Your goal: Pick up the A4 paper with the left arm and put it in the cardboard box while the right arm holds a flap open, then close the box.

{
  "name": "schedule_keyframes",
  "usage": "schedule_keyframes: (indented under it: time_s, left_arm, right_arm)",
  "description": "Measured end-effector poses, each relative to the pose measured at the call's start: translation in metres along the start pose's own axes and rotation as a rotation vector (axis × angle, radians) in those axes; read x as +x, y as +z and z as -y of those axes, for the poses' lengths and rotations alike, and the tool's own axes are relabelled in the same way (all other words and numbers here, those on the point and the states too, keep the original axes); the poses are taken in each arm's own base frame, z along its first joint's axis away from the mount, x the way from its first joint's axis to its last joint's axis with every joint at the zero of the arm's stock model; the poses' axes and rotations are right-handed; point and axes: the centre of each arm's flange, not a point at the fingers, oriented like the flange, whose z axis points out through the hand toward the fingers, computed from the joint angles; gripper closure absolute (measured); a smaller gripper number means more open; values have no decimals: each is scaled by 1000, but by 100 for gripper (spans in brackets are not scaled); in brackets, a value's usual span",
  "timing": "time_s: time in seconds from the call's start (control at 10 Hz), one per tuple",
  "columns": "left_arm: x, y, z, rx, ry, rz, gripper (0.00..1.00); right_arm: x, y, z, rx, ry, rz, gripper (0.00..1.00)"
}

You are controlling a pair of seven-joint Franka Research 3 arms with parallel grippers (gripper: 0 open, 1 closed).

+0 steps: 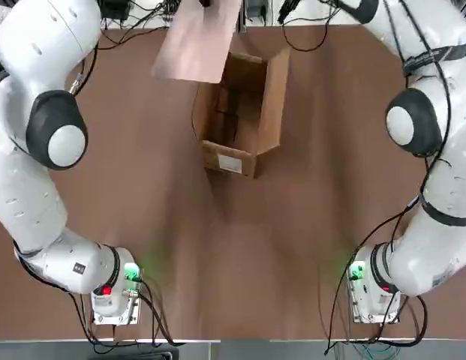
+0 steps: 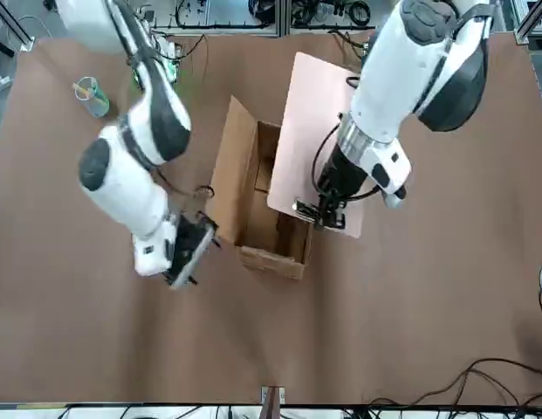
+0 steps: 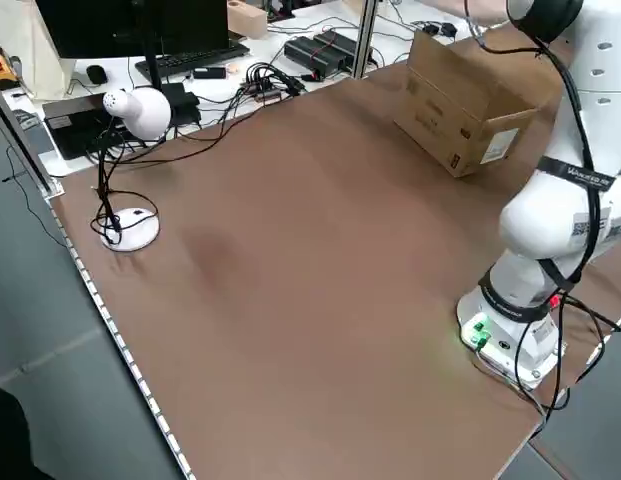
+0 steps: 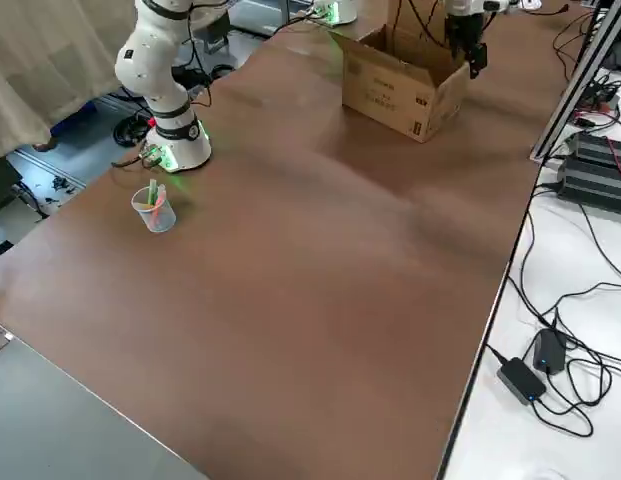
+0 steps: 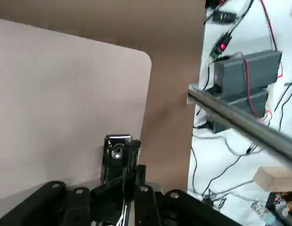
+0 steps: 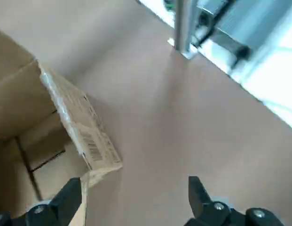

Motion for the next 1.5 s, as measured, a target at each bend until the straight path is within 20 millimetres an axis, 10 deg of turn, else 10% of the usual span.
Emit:
schedule_keyframes:
  time_s: [0.4, 0.7, 1.1, 1.5]
  left_arm:
    - [-83, 30, 45, -36, 167, 53, 97]
    - [-85, 63, 45, -50, 169, 63, 97]
    - [-79, 131, 47, -92, 103, 41, 97]
    - [-77, 159, 52, -107, 11, 20, 97]
  right_arm:
    - [-106, -111, -152, -80, 344, 128, 0]
    - [-161, -152, -203, -143, 475, 186, 0]
    - [-184, -159, -226, -209, 794, 186, 0]
    - [-199, -181, -229, -274, 876, 209, 0]
